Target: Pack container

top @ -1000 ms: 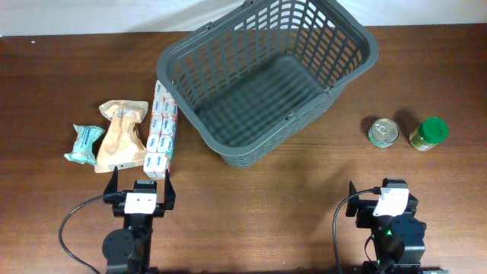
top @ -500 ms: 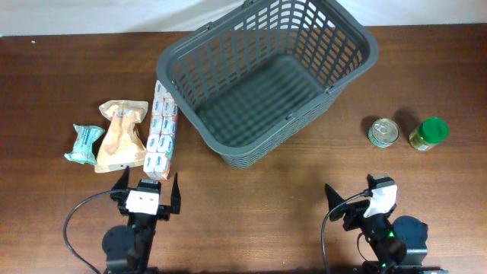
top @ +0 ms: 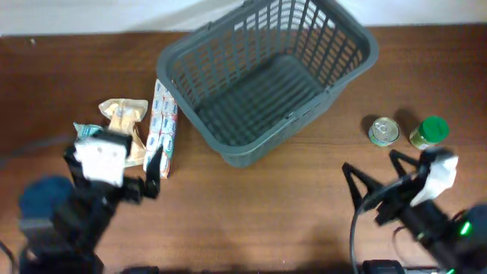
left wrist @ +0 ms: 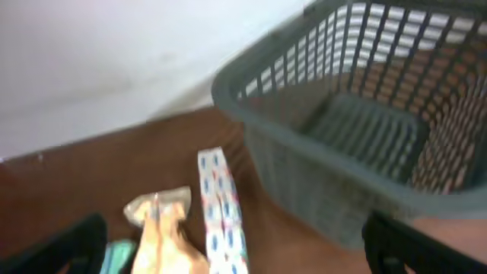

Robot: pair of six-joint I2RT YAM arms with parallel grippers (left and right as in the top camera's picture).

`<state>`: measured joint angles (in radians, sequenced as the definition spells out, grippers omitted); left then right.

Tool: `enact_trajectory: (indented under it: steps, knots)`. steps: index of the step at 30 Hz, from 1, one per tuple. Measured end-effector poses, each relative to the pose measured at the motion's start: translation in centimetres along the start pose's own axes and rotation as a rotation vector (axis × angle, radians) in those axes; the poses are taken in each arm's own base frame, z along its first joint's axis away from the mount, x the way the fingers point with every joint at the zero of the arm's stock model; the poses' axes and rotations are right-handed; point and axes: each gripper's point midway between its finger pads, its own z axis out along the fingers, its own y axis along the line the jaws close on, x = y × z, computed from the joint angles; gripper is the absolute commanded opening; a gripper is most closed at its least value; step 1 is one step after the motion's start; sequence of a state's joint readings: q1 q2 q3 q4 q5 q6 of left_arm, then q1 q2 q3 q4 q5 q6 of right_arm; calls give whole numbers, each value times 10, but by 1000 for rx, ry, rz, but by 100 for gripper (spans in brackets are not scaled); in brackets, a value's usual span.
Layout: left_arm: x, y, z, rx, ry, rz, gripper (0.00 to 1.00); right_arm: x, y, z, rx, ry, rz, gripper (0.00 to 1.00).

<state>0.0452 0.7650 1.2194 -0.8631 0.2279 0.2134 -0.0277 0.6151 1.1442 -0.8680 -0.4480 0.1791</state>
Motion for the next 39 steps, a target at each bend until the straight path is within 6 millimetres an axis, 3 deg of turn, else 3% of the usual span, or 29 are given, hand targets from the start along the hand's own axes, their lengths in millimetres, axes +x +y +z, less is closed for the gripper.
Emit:
enact_trajectory:
  steps: [2, 6, 7, 9, 11, 13, 14, 18, 23, 26, 29, 30, 33, 35, 39]
  knots:
    - [-32, 8, 4, 9, 40, -1, 99, -46, 6, 5, 8, 49, -56, 99]
    - [-62, 16, 9, 23, 116, -13, 99, -103, 12, 19, -2, 125, -78, 99]
    - [-78, 20, 11, 18, 96, -8, 99, -116, 14, 24, -17, 120, -89, 99]
    - [-92, 22, 11, 20, 84, -6, 99, -123, 16, 34, -45, 162, -75, 97]
    - [-99, 17, 7, 49, 62, -4, 99, -131, 19, 43, -80, 161, -81, 73]
    - [-105, 8, 1, 94, 36, -1, 99, -131, 17, 52, -96, 177, -62, 53]
    - [-106, 4, -2, 113, 27, -1, 99, -130, 15, 57, -97, 189, -44, 32]
    - [-106, -10, -12, 186, 14, -4, 100, -123, 2, 81, -81, 246, 57, 17]
    - [-95, -11, -17, 173, 65, -89, 98, -115, -12, 105, -65, 299, 139, 9]
    - [-92, -5, -1, 159, 101, -133, 99, -129, -11, 109, -76, 240, 105, 9]
    - [-104, 7, 37, 154, 98, -168, 100, -146, -10, 113, -85, 189, 75, 4]
    - [-103, 11, 62, 173, 135, -208, 100, -150, -11, 117, -88, 181, 69, 4]
    - [-80, 5, 93, 232, 280, -305, 100, -154, -12, 131, -116, 203, 84, 4]
    - [-62, -1, 98, 256, 382, -370, 98, -142, -16, 152, -134, 270, 119, 4]
    - [-41, -12, 80, 276, 493, -429, 96, -107, -22, 182, -132, 413, 184, 4]
